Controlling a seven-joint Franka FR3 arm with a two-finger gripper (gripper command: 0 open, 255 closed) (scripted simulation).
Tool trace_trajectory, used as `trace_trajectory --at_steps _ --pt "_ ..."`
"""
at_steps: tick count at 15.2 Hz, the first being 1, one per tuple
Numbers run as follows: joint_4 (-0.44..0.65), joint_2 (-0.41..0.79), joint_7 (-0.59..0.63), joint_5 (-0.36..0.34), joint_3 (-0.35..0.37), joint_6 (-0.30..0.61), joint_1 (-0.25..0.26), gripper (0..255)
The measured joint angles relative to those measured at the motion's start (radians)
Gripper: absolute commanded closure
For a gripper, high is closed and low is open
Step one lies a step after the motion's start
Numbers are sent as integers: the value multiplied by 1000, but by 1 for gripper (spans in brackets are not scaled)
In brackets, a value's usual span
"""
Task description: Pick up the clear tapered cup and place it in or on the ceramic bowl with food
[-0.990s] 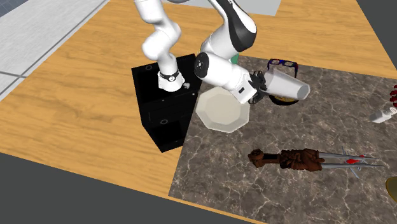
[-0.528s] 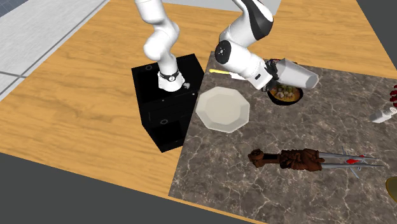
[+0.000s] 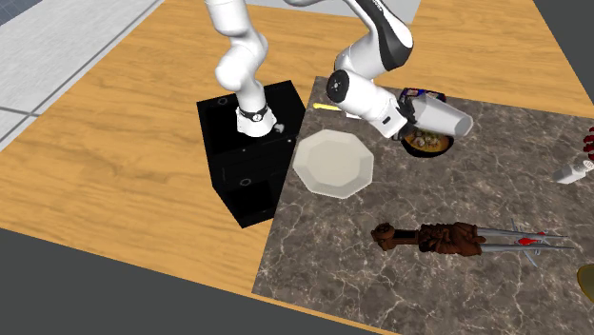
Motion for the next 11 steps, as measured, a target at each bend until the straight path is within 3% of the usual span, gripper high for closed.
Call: trace_trajectory --at_steps 4,10,11 --pt "0 35 -69 60 -4 -5 1 255" --pt "-1 41 -83 74 -3 -5 2 255" --pt "-1 41 -83 73 -3 -5 2 0"
